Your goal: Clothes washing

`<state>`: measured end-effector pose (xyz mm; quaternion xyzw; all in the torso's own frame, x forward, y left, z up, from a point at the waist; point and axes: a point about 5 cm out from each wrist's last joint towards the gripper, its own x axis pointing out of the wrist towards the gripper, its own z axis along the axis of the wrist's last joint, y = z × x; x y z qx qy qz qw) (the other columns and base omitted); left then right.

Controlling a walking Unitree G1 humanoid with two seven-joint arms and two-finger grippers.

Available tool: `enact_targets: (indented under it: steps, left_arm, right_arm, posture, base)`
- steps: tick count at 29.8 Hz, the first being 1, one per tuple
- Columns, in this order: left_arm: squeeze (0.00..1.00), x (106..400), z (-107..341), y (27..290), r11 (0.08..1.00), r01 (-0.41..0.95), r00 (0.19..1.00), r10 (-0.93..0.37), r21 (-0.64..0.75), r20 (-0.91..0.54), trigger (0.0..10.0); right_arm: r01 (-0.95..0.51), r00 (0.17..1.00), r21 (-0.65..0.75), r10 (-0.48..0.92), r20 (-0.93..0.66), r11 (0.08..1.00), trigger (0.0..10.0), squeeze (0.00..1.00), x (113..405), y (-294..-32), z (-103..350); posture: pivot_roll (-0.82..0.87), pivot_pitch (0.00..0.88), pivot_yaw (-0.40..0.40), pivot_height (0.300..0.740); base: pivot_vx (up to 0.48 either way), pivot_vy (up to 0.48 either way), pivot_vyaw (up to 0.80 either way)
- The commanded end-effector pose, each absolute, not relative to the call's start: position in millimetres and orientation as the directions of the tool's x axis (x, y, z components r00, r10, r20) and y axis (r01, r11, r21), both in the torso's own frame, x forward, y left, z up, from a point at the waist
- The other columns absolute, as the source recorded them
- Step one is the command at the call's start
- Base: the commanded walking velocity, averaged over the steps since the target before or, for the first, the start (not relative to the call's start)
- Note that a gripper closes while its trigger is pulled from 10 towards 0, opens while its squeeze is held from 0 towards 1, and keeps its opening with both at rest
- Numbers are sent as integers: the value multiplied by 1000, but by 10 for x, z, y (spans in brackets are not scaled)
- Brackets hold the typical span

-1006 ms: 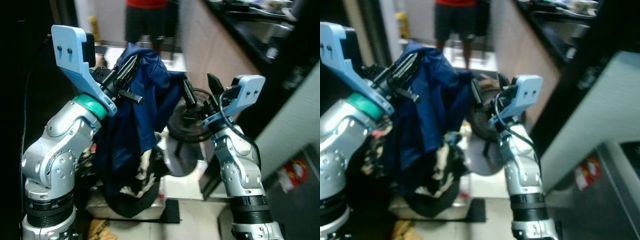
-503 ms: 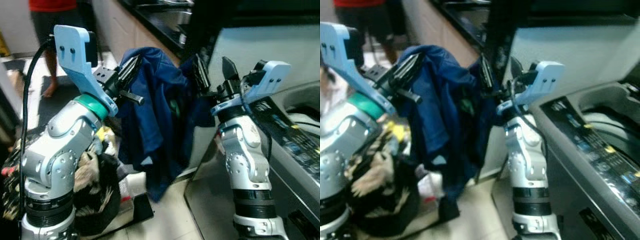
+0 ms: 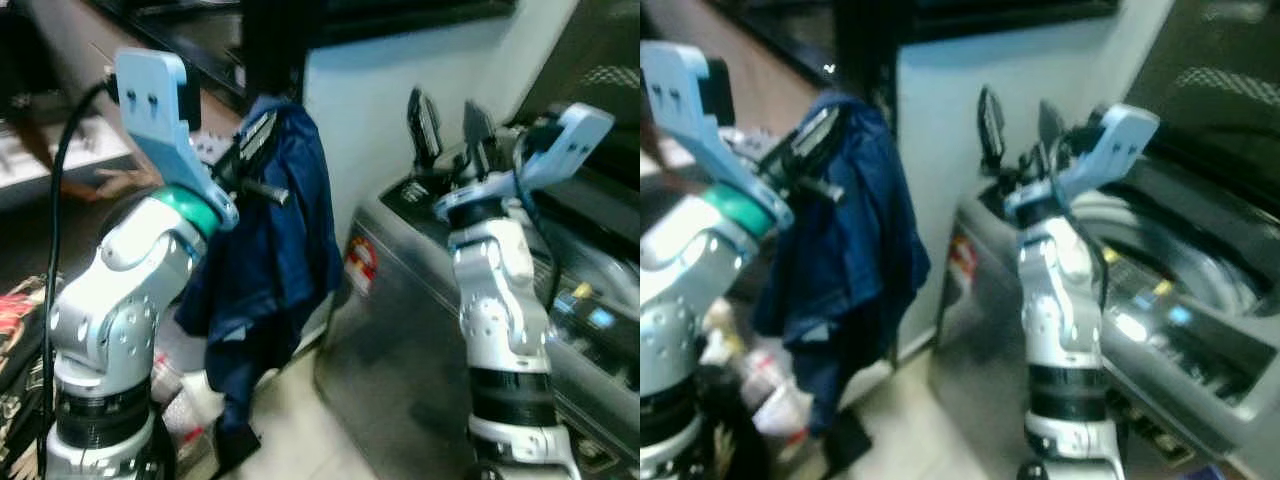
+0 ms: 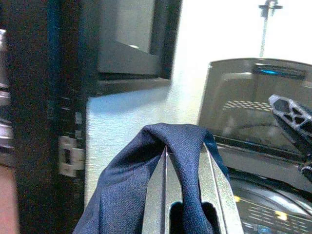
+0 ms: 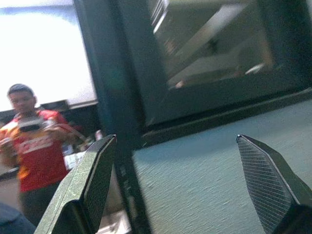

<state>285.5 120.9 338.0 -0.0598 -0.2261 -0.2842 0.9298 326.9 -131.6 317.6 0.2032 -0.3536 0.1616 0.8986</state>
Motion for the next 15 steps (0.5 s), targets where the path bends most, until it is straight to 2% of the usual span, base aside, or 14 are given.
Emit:
enact_targets:
  steps: [1, 15]
  left_arm:
    - [0, 2828, 3425, 1210, 832, 553, 723, -502, 38, 476, 10000]
    - [0, 2896, 3389, 1254, 856, 516, 755, -465, 18, 462, 10000]
  right_arm:
    - [-450, 690, 257, 150, 708, 855, 10000, 0, 3257, -1293, 3222]
    - [-460, 698, 301, 130, 704, 836, 10000, 0, 3266, -1321, 3236]
  posture:
    - [64, 30, -30, 740]
    - [63, 23, -30, 740]
  base:
    - [0, 0, -800]
    - [0, 0, -797]
